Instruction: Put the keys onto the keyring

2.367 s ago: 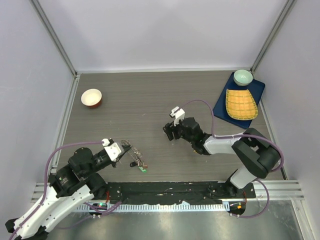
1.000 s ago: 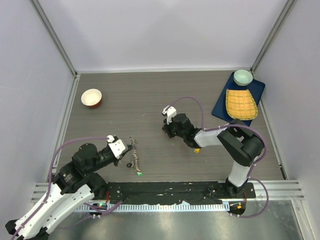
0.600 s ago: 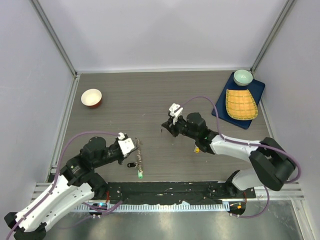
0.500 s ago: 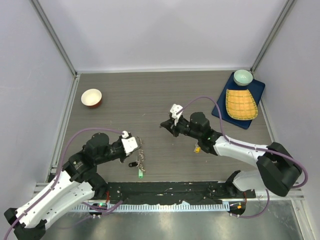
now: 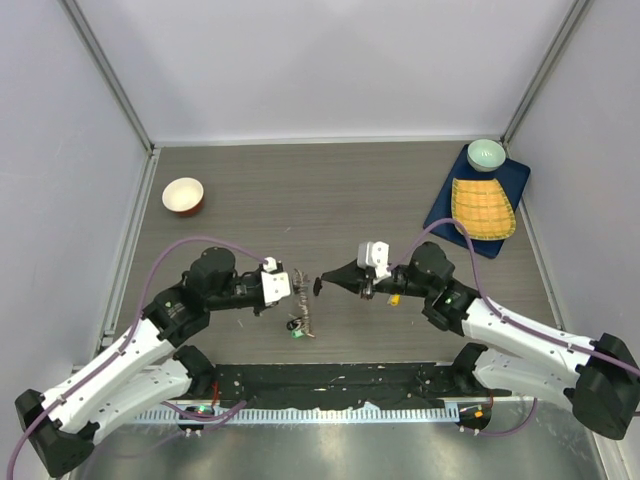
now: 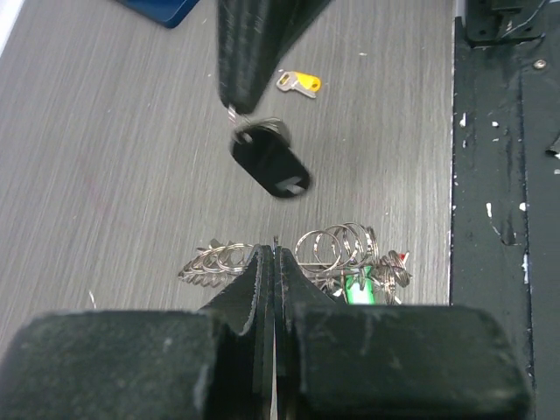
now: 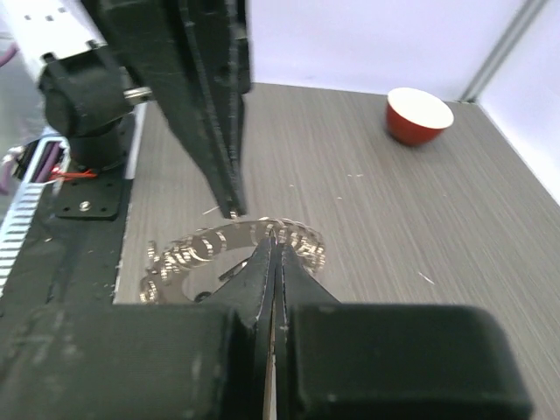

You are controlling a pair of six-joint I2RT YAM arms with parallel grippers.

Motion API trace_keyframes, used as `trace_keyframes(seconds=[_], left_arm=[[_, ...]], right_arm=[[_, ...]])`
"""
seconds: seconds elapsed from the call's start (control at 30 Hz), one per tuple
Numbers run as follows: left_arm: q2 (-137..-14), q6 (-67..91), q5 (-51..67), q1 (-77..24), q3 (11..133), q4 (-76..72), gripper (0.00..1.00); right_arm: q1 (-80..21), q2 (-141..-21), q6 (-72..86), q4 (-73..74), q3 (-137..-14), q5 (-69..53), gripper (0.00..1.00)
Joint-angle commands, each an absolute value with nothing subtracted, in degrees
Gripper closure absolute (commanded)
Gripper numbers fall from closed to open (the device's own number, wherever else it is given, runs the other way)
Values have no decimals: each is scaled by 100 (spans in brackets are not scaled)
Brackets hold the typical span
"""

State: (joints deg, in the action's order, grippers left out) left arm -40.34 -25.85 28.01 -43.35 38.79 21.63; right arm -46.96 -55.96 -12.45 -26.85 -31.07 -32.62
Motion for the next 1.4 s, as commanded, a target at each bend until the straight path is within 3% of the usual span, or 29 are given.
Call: trace_keyframes(seconds=[0.0, 0.63, 1.37], left_arm=[[-4034, -2619, 3375, -4298, 4061, 1380, 100], [-3893, -2373, 3753, -4289, 3507, 1020, 100], [-4043, -2215, 3867, -4245, 3507, 914, 100]], right_arm=[[-4983, -5475, -1520, -2601, -2962, -3569, 99], [-5625, -5625, -2118, -2399, -2901, -2558, 99], [-5695, -5555, -2206, -2408, -2865, -2611, 99]])
